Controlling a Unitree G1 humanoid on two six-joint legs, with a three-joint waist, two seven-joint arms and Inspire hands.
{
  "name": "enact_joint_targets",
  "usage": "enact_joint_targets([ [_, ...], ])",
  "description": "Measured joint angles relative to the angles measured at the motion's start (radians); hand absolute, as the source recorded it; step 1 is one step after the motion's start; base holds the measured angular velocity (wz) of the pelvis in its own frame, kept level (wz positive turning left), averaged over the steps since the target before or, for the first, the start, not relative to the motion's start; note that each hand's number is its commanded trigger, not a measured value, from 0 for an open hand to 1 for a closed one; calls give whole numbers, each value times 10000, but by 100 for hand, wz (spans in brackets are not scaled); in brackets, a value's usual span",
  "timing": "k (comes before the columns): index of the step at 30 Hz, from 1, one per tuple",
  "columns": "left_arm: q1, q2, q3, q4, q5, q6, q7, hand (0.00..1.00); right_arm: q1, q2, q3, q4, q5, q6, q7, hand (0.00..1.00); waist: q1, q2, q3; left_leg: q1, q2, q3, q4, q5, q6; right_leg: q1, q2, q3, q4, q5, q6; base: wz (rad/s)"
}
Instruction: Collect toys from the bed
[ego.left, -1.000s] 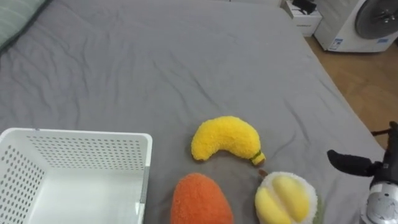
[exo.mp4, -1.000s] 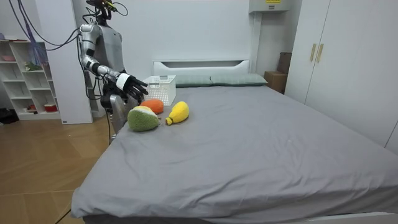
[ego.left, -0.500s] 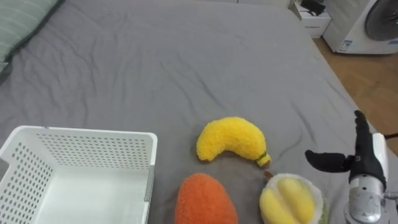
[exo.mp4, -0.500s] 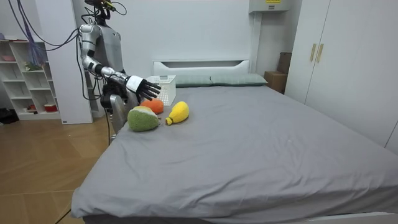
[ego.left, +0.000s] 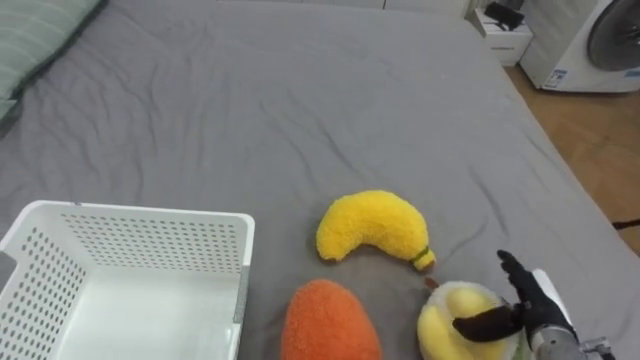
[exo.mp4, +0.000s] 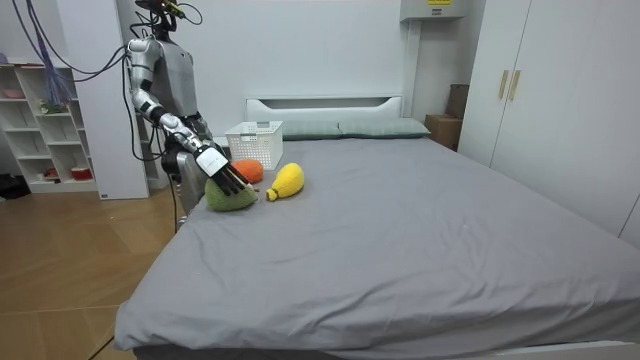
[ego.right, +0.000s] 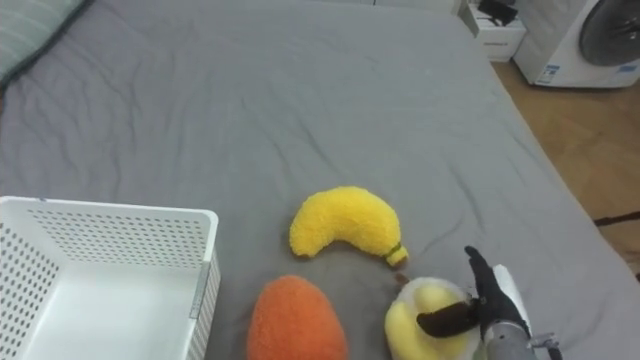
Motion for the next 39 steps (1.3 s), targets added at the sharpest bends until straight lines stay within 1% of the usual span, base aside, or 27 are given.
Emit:
enact_joint_targets([
  [3,-17,-15,138,-124,-5,132,-1,0,-93,14,-3,335,-144,131,207,0,50,-74,0,11,1,-9,-1,-1,0,83,-4,-51,-20,0,0,1],
  [7,-69,8,173,-132,-5,134,-8,0,-232,14,-6,1029,-215,143,468,0,91,-217,24,22,-8,-101,9,-1,0,120,-24,-185,-40,2,-4,6],
  [9,-92,6,173,-132,-5,134,-30,0,-253,14,-8,1242,-280,154,537,0,98,-269,16,20,-14,-155,13,-1,0,146,-32,-238,-42,0,-5,7],
  [10,-96,7,176,-131,-6,139,-59,0,-287,14,-10,1381,-340,150,554,23,99,-298,4,19,-15,-169,13,-1,0,199,-33,-244,-46,0,-5,5],
  [11,-97,9,183,-131,-6,145,-86,0,-304,14,-17,1448,-362,152,565,51,98,-302,7,19,-18,-180,13,-1,1,220,-34,-249,-51,0,-5,0],
  [12,-99,10,184,-131,-8,154,-112,0,-318,14,-19,1486,-432,160,585,61,109,-300,7,22,-23,-188,13,-3,2,221,-36,-244,-49,-2,-3,0],
  [14,-107,11,184,-128,-7,154,-121,0,-378,16,-20,1560,-508,155,632,100,112,-287,11,25,-31,-213,16,-3,3,228,-38,-245,-52,-3,-3,0],
  [23,-112,8,172,-119,-3,137,-121,0,-525,16,-38,1968,-851,132,648,100,144,-261,27,125,-40,-244,19,-3,3,257,-39,-242,-79,-12,0,0],
  [28,-137,-2,172,-121,-7,134,-149,0,-546,20,-33,2165,-895,145,738,100,155,-168,52,92,-39,-225,9,-3,3,227,-39,-238,-70,-15,1,0],
  [30,-139,-15,176,-122,-2,137,-159,0,-547,23,-32,2145,-898,152,735,100,159,-151,44,72,-39,-221,9,-3,3,224,-39,-239,-63,-15,1,0],
  [32,-141,-31,175,-127,-3,138,-161,0,-545,23,-32,1948,-1027,161,726,100,154,-138,17,8,-40,-223,15,-1,4,215,-40,-242,-53,-14,2,0],
  [35,-151,-36,174,-127,5,158,-161,0,-544,23,-37,1567,-1376,173,543,100,143,-44,-21,15,-41,-237,17,0,4,207,-42,-254,-52,-15,2,0],
  [37,-153,-43,173,-127,8,161,-162,0,-521,26,-34,1005,-1676,269,565,100,134,17,-2,3,-42,-237,29,3,3,139,-44,-249,-44,-15,1,0],
  [39,-156,-42,174,-122,8,182,-162,0,-513,25,-34,461,-1848,275,565,100,132,47,-17,-3,-45,-237,25,4,2,93,-45,-243,-36,-17,-1,-2],
])
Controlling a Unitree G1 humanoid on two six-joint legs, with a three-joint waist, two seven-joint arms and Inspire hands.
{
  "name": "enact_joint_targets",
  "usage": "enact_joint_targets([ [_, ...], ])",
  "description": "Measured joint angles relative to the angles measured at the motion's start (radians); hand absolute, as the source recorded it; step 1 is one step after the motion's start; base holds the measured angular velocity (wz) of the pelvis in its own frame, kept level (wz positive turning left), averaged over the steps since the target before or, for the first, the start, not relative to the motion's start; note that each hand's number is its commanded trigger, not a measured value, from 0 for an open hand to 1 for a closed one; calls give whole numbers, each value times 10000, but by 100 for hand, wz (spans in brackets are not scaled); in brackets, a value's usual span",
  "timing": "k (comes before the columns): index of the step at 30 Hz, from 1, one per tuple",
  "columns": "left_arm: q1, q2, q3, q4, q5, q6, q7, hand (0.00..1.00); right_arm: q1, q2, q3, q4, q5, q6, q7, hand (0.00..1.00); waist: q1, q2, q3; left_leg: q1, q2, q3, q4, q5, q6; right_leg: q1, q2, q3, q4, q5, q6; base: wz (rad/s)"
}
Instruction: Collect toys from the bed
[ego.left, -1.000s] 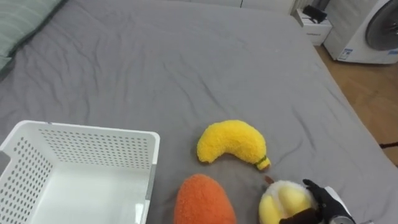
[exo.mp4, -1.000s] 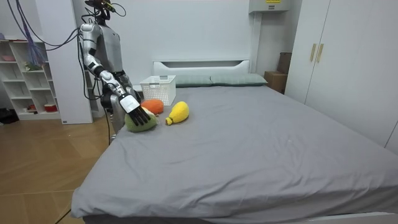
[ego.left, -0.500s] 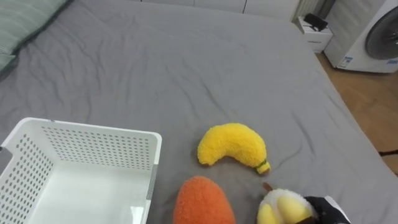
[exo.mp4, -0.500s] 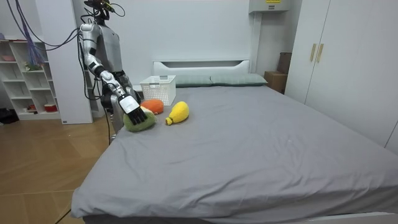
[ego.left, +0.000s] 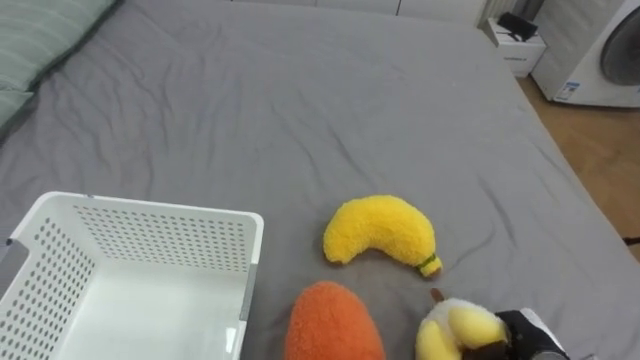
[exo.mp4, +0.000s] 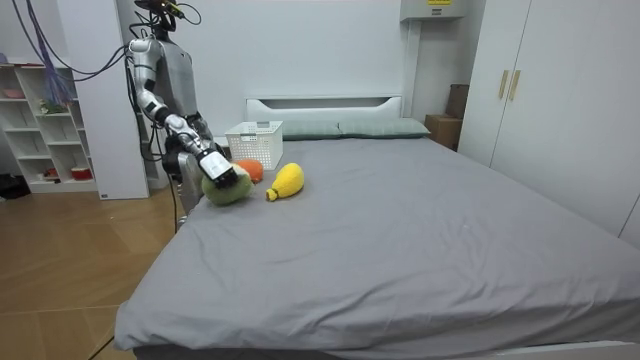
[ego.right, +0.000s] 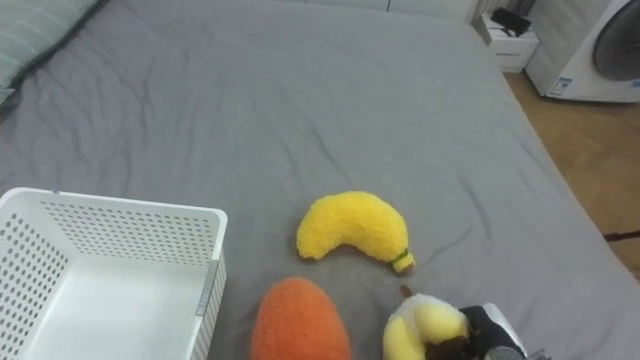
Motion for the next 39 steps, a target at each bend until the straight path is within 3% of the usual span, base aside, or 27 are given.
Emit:
enact_joint_targets([
  [18,53,7,-89,-8,-30,-7,12,0,84,-62,-157,-6174,-612,312,678,100,-290,-78,21,-82,-9,31,-17,4,7,-35,-14,5,53,-9,9,0],
  [25,5,8,-115,-105,-23,-84,12,0,-349,-66,-106,-7234,-240,316,678,100,-5,-101,30,-245,-17,18,-22,6,11,-170,-14,20,114,-10,9,-2],
  [29,-170,31,-253,-105,-17,-85,25,0,-871,-64,238,-7326,-8,320,682,100,108,-210,82,-331,-15,-5,-2,23,17,-196,-19,-48,47,-8,8,6],
  [39,-792,0,-630,-210,-18,-99,49,0,-2551,-63,1888,-7352,212,529,1510,100,1136,-266,86,-526,-47,-450,6,40,20,-189,-75,-553,-2,-6,10,13],
])
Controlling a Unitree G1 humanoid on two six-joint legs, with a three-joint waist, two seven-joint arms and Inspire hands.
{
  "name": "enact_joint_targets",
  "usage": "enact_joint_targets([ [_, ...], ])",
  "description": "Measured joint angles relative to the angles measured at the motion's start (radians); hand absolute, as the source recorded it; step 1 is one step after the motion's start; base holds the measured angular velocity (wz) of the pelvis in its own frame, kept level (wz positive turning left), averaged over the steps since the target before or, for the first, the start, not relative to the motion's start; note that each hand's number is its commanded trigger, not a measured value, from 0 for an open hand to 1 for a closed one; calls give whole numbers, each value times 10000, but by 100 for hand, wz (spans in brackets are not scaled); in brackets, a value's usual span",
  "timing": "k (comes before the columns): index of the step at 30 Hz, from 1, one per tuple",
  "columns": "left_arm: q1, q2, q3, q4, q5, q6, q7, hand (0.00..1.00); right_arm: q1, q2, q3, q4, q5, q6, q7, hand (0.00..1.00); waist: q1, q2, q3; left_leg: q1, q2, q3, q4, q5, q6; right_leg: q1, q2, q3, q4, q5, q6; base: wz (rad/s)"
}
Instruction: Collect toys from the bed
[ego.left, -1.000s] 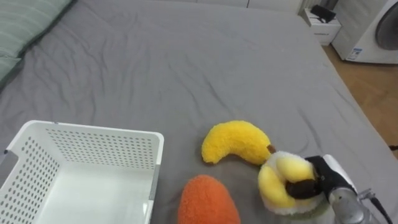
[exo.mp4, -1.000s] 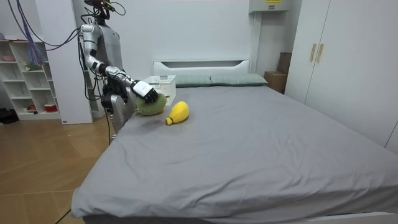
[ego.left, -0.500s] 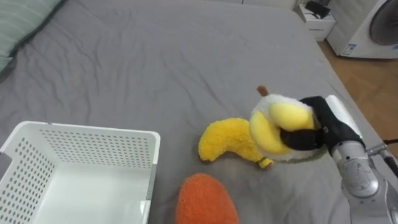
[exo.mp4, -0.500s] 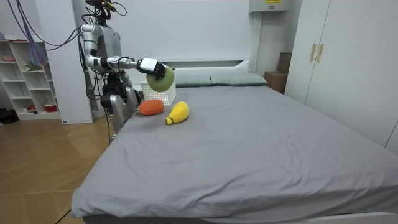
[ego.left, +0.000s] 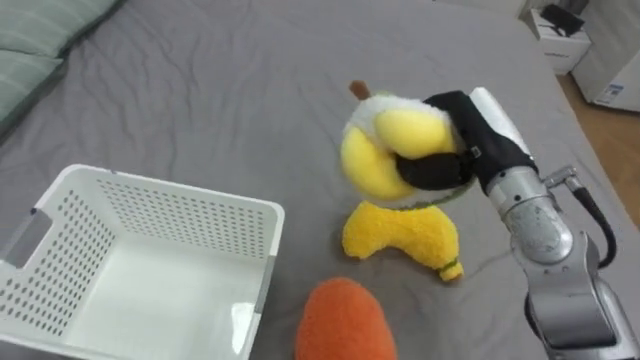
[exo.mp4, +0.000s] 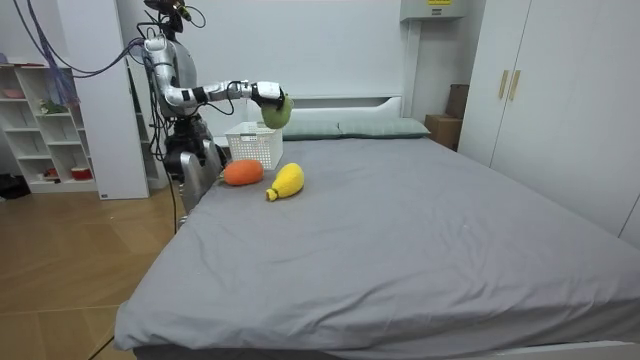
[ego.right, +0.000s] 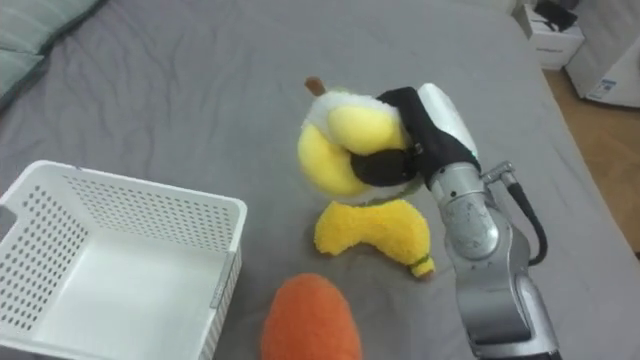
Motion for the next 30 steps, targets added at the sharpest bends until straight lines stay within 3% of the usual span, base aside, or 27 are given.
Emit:
enact_joint_targets([
  [6,-311,38,-331,-53,14,-46,-3,0,-551,70,1181,61,-87,135,237,86,825,-87,-11,-28,-22,-175,22,17,2,14,-28,-281,0,0,2,8],
  [10,-375,52,-333,-79,10,-118,-57,0,-664,265,1713,285,-365,424,495,88,1406,-212,-2,-151,-52,-356,84,15,5,14,-43,-371,-2,0,3,9],
  [14,-402,52,-321,-78,30,-117,-75,0,-961,561,2038,613,-508,580,788,89,1669,-204,20,-259,-101,-587,182,19,7,17,-86,-615,-3,-2,6,17],
  [19,-478,116,-335,-81,191,-110,-281,0,-1540,784,2304,1357,-268,581,803,85,2081,-234,158,-499,-180,-925,313,39,16,6,-172,-1120,-6,-12,22,20],
  [20,-509,140,-343,-81,192,-96,-282,0,-1624,814,2407,1497,-269,598,796,78,2094,-272,165,-520,-181,-942,314,44,14,-13,-177,-1158,-7,-12,22,18],
  [24,-625,231,-343,-75,209,-30,-282,0,-1724,1197,3243,1844,-506,669,913,23,2276,-442,177,-618,-199,-1015,346,49,19,-17,-178,-1242,-14,-11,22,4],
  [25,-698,225,-344,-75,210,-28,-285,0,-1726,1315,3343,1876,-509,666,996,2,2330,-480,160,-650,-205,-1015,345,49,20,-40,-179,-1242,-20,-11,23,0],
  [30,-946,225,-337,-76,210,-27,-280,0,-1756,1394,3359,2050,-531,703,1112,0,2602,-542,117,-689,-203,-1005,349,57,24,-94,-178,-1210,-19,-11,23,0],
])
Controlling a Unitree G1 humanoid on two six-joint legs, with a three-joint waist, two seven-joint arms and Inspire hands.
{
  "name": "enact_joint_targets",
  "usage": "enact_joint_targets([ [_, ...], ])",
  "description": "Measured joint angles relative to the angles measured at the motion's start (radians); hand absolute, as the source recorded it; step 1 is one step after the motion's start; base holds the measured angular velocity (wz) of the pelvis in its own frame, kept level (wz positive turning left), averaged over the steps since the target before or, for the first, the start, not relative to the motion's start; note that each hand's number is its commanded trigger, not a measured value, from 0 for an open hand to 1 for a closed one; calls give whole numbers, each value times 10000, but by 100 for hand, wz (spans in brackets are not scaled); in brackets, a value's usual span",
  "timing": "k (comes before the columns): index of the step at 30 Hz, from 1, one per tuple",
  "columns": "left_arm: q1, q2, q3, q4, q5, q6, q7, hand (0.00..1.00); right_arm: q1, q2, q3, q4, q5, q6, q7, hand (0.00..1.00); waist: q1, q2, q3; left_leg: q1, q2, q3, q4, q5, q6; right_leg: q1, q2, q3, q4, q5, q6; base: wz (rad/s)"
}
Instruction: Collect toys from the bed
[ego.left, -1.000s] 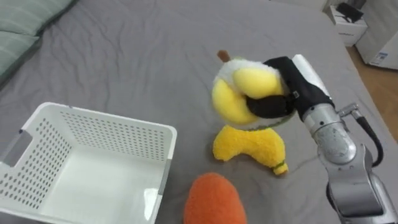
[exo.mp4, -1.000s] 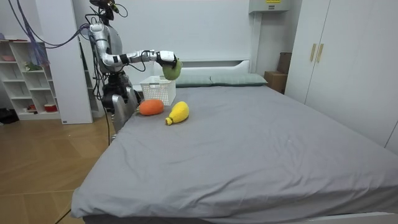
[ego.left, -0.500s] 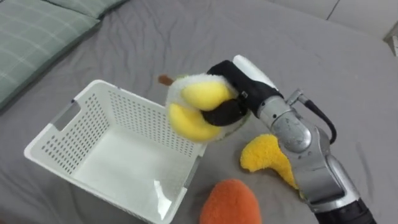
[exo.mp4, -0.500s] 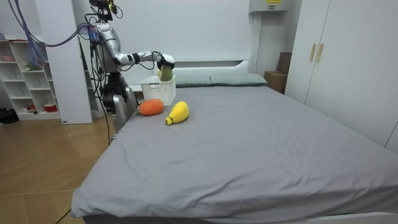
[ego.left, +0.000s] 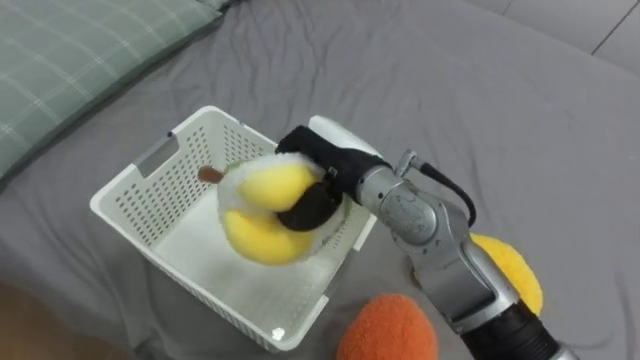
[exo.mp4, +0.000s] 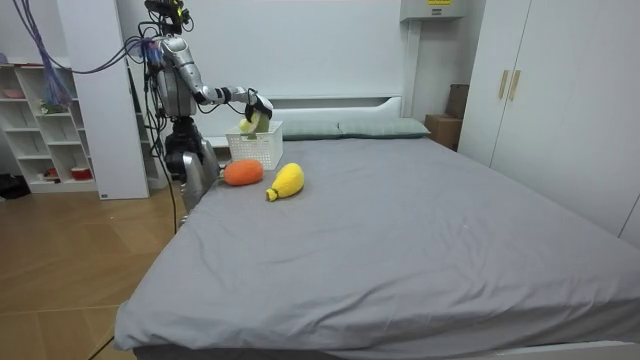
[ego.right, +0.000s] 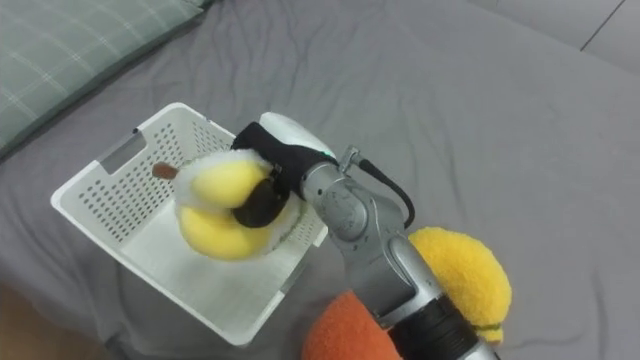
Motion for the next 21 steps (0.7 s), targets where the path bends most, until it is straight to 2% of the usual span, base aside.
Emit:
enact_joint_targets([
  [13,-70,-1,2,114,-1,-8,32,0,1,-1,0,-1,-134,-2,2,0,2,2,16,7,4,18,-14,2,-4,2,3,27,1,0,0,0],
  [14,-70,-1,-3,113,-1,-7,32,0,0,0,0,0,-134,-2,2,0,3,38,43,9,4,20,-12,2,-4,1,3,35,1,0,0,0],
  [21,-84,4,-1,104,3,-7,8,0,2,-62,4,1,-174,-5,-1,0,-25,13,100,1,6,26,-14,1,-3,-8,1,27,2,0,0,0],
])
